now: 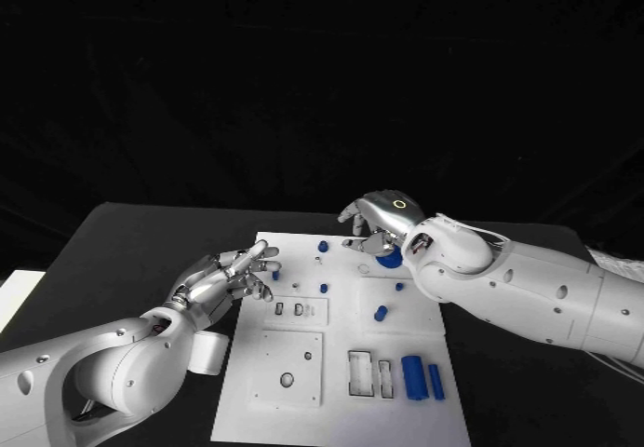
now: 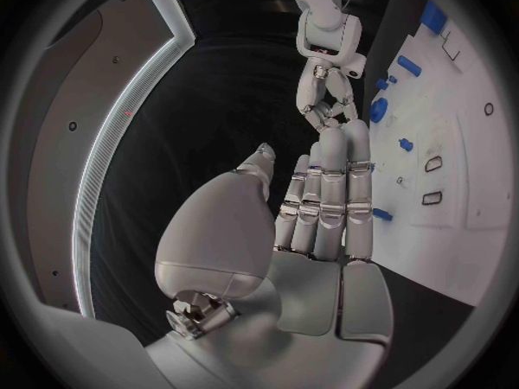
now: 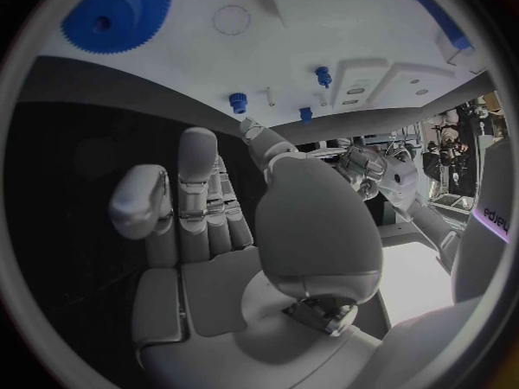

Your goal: Assemble the parts on the task board

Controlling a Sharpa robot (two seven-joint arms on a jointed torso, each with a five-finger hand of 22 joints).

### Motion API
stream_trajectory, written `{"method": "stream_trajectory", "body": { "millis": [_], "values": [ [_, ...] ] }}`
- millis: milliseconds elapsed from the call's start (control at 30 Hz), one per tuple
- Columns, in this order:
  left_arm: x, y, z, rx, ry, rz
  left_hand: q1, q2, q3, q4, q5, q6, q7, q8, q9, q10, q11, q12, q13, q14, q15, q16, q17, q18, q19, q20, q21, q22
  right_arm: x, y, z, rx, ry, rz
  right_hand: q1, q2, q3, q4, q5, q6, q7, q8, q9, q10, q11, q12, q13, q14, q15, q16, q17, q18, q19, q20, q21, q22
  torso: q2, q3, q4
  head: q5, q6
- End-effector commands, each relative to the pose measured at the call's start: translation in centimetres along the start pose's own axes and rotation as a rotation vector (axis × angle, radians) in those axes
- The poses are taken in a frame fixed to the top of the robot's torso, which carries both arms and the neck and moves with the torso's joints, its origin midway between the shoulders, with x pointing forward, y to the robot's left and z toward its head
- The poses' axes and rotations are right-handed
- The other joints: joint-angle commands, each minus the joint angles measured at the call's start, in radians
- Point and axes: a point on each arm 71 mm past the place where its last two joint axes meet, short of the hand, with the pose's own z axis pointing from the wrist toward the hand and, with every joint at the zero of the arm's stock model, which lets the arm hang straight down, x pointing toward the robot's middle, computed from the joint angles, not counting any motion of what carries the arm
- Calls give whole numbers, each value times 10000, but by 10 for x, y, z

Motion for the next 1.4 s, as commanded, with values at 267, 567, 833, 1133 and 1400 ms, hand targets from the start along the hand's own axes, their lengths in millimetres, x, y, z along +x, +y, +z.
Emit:
{"method": "stream_trajectory", "body": {
  "millis": [267, 567, 833, 1133, 1400],
  "values": [
    [-1, -1, 1, 48, 31, -6, 5, 70, -16, -70, -2, -31, 0, -62, -11, -60, -18, -38, 18, -84, 6, -63, 4, 34, -75, -2, 18, 9, -10, -42, -23, 2090, 1114, 870, 676, 209, -1674, 1149, 261, -811, -92, 1225, 273, -722, -101, 6832, 7359, 215, -41, 2922, 4051, -382, 349, -32, 1062, 1597, -91, 113, -279, -4, 11],
    [-1, 0, 2, 9, 64, -20, 12, 81, -12, -76, -2, -28, 0, -63, -11, -63, -17, -39, 22, -93, 7, -75, 5, 35, -86, 1, 15, 8, -5, -58, -27, 2541, 1950, 640, 694, 171, -2061, 1642, 678, -1103, -80, 2091, 629, 350, -61, 9937, 10612, 838, 3, 5692, 8247, -547, 681, 32, 1531, 2489, -86, 147, -301, -48, -22],
    [-1, 1, 3, -5, 65, -19, 22, 91, -7, -85, -2, -25, -1, -63, -10, -66, -18, -40, 26, -103, 8, -88, 5, 35, -98, 3, 11, 6, 4, -63, -25, 2610, 2809, 367, 452, -37, -2798, 2071, 1794, -1694, 7, 2658, 961, 940, 40, 11119, 11823, 1047, 141, 6375, 9398, -626, 853, 124, 1749, 2933, -80, 128, -276, -94, -63],
    [0, 1, 4, -30, 73, -22, 34, 102, 0, -95, -2, -23, -2, -64, -10, -68, -18, -41, 29, -110, 9, -100, 5, 36, -108, 5, 8, 4, 13, -59, -20, 2477, 3117, 341, 645, 10, -3025, 2272, 2914, -2112, 30, 3289, 1331, 1000, 70, 11333, 12064, 1057, 176, 6399, 9440, -625, 836, 170, 1760, 2949, -87, 112, -262, -79, -120],
    [-1, 2, 4, -53, 50, -11, 34, 102, 0, -95, -2, -23, -2, -64, -10, -68, -18, -41, 29, -110, 9, -100, 5, 36, -108, 5, 8, 4, 16, -52, -20, 2218, 3242, 302, 649, 12, -3065, 2302, 2952, -2219, 36, 3431, 1419, 964, 77, 11314, 12051, 1057, 185, 6399, 9440, -628, 838, 179, 1766, 2966, -90, 115, -280, -51, -161]
  ]
}}
